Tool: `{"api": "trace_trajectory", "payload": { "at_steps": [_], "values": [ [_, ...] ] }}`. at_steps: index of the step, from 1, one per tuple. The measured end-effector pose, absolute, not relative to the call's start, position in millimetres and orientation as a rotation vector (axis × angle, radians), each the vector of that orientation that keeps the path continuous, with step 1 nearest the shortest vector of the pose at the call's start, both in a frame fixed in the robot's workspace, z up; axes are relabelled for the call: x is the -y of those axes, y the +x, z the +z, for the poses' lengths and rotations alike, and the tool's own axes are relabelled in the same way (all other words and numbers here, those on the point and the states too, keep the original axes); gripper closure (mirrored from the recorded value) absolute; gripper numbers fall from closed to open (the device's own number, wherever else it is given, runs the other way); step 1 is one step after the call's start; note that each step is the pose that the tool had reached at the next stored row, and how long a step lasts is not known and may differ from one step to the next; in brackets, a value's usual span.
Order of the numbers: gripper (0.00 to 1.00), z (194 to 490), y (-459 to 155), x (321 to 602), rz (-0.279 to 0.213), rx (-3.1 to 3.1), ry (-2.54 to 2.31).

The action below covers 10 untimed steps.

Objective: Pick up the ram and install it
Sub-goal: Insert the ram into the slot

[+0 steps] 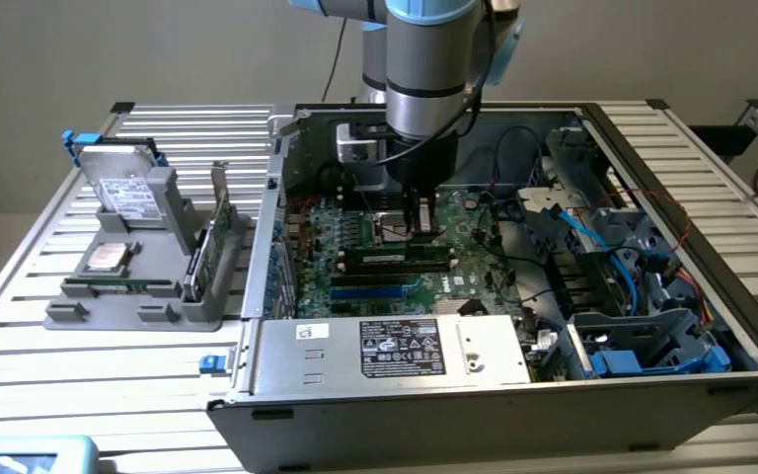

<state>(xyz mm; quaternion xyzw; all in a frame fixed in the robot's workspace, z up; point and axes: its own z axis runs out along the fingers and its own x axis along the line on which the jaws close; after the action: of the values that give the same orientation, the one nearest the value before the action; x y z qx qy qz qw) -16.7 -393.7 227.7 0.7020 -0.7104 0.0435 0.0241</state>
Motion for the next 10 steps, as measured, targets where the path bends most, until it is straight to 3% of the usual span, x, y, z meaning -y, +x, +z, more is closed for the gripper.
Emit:
{"api": "trace_trajectory", "payload": {
  "at_steps": [10],
  "values": [
    [0.88, 227.7, -16.6, 394.5, 0.138, 2.196, 2.17]
  ]
}}
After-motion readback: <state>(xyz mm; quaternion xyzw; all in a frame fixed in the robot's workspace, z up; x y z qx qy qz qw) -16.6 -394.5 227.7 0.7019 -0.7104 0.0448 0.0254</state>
